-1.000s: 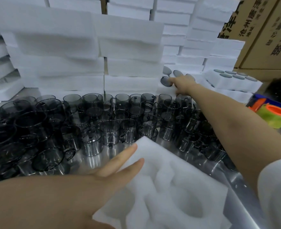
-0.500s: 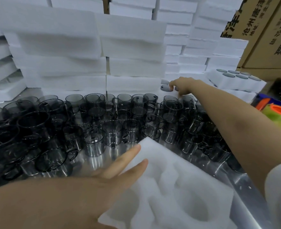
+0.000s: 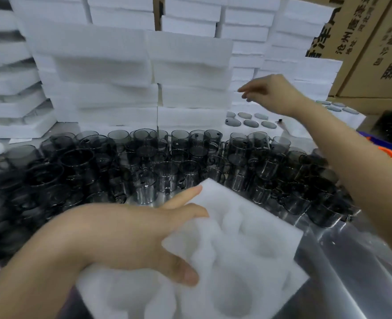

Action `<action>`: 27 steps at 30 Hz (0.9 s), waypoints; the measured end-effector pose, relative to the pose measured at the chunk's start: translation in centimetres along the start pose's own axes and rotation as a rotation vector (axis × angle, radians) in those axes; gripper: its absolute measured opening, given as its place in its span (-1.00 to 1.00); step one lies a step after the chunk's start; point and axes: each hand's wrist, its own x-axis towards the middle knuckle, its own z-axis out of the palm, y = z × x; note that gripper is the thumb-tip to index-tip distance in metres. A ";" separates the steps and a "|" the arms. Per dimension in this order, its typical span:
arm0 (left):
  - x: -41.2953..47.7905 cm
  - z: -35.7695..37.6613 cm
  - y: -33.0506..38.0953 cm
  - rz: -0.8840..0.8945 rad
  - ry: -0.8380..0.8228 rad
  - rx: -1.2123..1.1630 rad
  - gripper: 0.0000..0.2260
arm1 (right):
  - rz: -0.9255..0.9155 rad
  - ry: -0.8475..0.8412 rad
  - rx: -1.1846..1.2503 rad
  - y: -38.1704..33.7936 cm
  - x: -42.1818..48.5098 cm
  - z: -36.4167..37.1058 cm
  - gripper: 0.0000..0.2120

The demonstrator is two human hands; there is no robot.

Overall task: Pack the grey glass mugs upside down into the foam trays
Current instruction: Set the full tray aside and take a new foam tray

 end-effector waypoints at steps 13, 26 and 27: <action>-4.6 0.7 1.3 -0.226 0.419 -0.141 -0.53 | -0.653 0.028 0.208 -17.1 -23.4 0.6 -0.82; -13.7 -9.8 -7.8 -0.665 1.707 -0.255 -0.57 | -0.390 -0.626 0.140 -16.9 -23.4 10.6 -0.57; -14.1 -10.6 -8.8 -0.731 1.755 -0.250 -0.56 | -0.400 -0.584 0.145 -16.8 -23.4 11.2 -0.59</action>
